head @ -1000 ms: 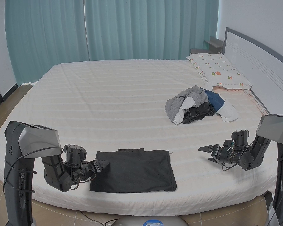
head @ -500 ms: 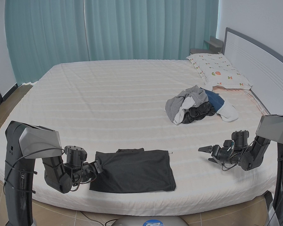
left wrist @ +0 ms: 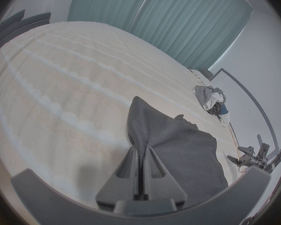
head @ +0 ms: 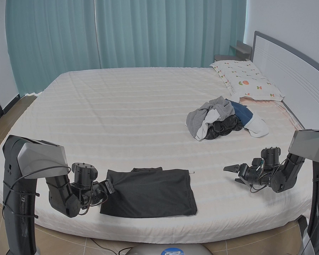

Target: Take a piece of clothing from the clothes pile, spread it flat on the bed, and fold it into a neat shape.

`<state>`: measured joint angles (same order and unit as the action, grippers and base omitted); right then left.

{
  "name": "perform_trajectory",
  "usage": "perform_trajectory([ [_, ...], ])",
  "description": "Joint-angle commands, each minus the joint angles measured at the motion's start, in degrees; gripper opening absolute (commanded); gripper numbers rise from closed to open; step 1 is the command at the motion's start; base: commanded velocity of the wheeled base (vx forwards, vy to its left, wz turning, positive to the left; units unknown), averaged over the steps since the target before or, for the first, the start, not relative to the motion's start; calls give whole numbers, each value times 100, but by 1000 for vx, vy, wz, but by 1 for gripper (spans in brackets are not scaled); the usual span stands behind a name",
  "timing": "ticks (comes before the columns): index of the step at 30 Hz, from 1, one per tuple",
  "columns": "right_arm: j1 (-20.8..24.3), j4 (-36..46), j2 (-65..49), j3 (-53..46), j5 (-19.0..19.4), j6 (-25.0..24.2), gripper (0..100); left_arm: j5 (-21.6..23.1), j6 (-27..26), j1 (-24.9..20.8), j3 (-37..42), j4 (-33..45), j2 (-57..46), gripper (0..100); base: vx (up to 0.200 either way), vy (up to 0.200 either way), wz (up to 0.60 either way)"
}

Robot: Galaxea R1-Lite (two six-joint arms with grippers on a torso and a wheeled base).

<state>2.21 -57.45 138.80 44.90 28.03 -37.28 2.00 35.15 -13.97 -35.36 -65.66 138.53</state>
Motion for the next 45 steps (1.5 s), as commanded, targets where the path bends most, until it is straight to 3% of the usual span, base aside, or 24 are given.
perform_trajectory([
  [1,8,-3,7,1,10,1,100,-24,1,-18,3,9,-37,0,0,0,0],
  [6,-1,-3,7,1,1,1,100,-24,1,-9,21,9,-46,0,0,0,0],
  [45,8,-3,24,-7,1,98,100,-103,10,114,100,9,-28,0,0,200,0],
])
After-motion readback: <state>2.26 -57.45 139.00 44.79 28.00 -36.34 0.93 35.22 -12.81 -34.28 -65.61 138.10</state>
